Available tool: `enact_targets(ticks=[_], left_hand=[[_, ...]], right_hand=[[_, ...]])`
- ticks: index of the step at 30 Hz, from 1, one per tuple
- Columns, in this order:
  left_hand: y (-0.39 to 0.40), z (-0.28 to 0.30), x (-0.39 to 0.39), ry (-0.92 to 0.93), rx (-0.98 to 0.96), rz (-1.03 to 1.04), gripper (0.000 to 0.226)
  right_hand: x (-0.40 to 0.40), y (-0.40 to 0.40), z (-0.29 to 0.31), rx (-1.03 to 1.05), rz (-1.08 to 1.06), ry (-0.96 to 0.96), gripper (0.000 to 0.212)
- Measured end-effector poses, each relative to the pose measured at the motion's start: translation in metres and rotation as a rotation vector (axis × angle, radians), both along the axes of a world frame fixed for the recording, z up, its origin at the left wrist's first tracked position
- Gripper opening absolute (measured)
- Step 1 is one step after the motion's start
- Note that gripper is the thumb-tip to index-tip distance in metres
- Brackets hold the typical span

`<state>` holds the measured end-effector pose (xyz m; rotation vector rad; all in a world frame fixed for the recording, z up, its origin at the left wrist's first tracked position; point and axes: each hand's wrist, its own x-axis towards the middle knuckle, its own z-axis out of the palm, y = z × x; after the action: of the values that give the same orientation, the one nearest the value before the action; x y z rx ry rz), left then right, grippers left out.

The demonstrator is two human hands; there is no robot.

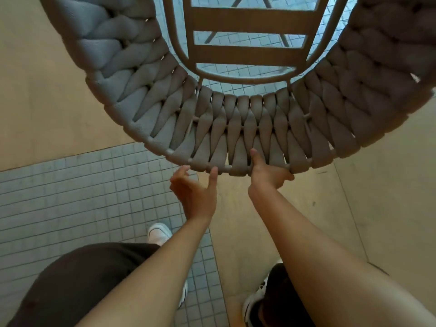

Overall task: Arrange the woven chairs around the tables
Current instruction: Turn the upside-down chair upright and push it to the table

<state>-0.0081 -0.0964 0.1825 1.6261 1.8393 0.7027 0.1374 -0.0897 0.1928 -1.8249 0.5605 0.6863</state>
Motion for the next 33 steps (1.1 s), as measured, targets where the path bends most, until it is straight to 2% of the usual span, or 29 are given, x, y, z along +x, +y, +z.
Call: enact_targets(ticks=[3,7,13,15,17,19,23,24,26,28,29,31,33], left_hand=[[0.004,0.047,-0.016,0.205,0.175,-0.382,0.070],[0.030,0.110,-0.025,0.489,0.364,-0.812,0.074],[0.074,0.189,-0.017,0.772,0.371,-1.101,0.094],[0.087,0.205,-0.013,0.852,0.301,-1.216,0.097],[0.101,0.221,-0.009,0.935,0.184,-1.275,0.092],[0.116,0.236,-0.006,0.966,0.113,-1.303,0.077],[0.146,0.260,-0.004,0.963,0.132,-1.383,0.059],[0.153,0.265,-0.003,0.943,0.133,-1.401,0.058],[0.168,0.273,-0.001,0.898,0.120,-1.440,0.056],[0.179,0.278,0.002,0.864,0.122,-1.466,0.052],[0.182,0.280,0.003,0.849,0.126,-1.477,0.050],[0.193,0.284,0.005,0.813,0.141,-1.503,0.045],[0.207,0.287,0.005,0.780,0.155,-1.515,0.043]], right_hand=[[-0.002,-0.008,0.053,-0.055,0.006,-0.011,0.093],[-0.010,-0.012,0.112,-0.121,0.003,-0.018,0.095],[-0.022,-0.006,0.185,-0.160,0.021,-0.017,0.091],[-0.026,-0.001,0.205,-0.166,0.031,-0.022,0.089],[-0.030,0.007,0.224,-0.167,0.033,-0.035,0.085],[-0.035,0.013,0.241,-0.160,0.043,-0.052,0.082],[-0.050,0.023,0.262,-0.120,0.160,-0.111,0.081],[-0.055,0.024,0.269,-0.155,0.223,-0.188,0.084],[-0.065,0.025,0.281,-0.309,0.462,-0.486,0.092],[-0.066,0.028,0.289,-0.390,0.799,-0.794,0.100],[-0.061,0.030,0.291,-0.425,0.998,-0.879,0.102],[-0.041,0.039,0.291,-0.566,1.384,-0.915,0.106],[-0.018,0.054,0.290,-0.697,1.659,-0.863,0.101]])
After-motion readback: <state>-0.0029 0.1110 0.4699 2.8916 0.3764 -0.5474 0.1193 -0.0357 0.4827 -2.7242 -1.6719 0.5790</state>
